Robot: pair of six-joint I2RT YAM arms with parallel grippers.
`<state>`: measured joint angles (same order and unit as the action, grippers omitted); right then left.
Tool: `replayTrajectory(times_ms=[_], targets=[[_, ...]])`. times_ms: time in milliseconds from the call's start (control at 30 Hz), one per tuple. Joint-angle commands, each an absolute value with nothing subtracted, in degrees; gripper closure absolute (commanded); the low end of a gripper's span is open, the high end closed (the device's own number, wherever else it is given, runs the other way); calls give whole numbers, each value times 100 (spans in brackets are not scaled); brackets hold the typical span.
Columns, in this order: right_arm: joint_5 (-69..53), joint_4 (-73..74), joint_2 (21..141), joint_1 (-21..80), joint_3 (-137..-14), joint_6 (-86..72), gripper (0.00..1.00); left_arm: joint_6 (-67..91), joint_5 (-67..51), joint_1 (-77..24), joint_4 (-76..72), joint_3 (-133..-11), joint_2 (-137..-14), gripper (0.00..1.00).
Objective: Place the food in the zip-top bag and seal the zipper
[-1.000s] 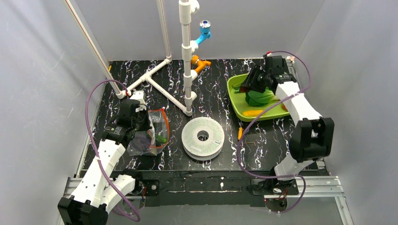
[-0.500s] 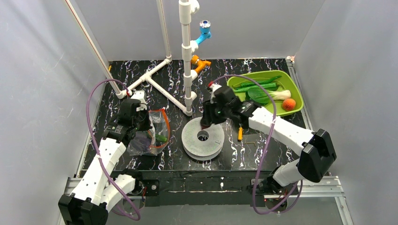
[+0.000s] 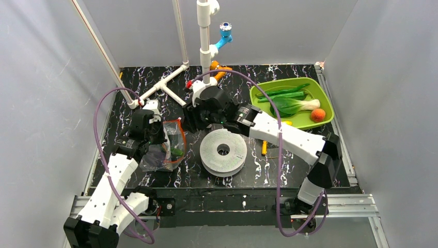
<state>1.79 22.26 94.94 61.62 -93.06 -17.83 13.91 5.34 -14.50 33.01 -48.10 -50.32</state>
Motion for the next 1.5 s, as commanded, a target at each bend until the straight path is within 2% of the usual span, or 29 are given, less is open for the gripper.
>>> replayTrajectory(times_ms=[0, 200, 433, 500, 667, 900, 1133, 1300, 1367, 1467], targets=[[-174, 2067, 9934, 6186, -9892, -1902, 81, 1318, 650, -1470, 3301, -4772, -4811, 100], [-442, 2361, 10542, 6196, -10371, -2152, 66, 1315, 620, -1472, 3218, -4720, -4615, 100], [-694, 2554, 10838, 6200, -10664, -2183, 32, 1310, 555, -1473, 3208, -4736, -4657, 100], [-673, 2589, 10839, 6197, -10657, -2181, 28, 1312, 557, -1473, 3207, -4737, -4638, 100], [-606, 2641, 10800, 6196, -10616, -2120, 21, 1305, 575, -1470, 3209, -4729, -4616, 100], [-120, 2831, 10533, 6197, -10492, -1856, 22, 1310, 575, -1472, 3206, -4711, -4612, 100], [1104, 2573, 9605, 6192, -9497, -1347, 22, 1313, 546, -1474, 3208, -4727, -4653, 100], [2101, 2326, 8930, 6101, -8753, -1097, 16, 1318, 513, -1474, 3208, -4732, -4676, 100], [2027, 2258, 8795, 5980, -8551, -1115, 13, 1318, 491, -1473, 3208, -4740, -4682, 100], [979, 2462, 8953, 5762, -8623, -1444, 14, 1318, 459, -1472, 3208, -4745, -4702, 100]])
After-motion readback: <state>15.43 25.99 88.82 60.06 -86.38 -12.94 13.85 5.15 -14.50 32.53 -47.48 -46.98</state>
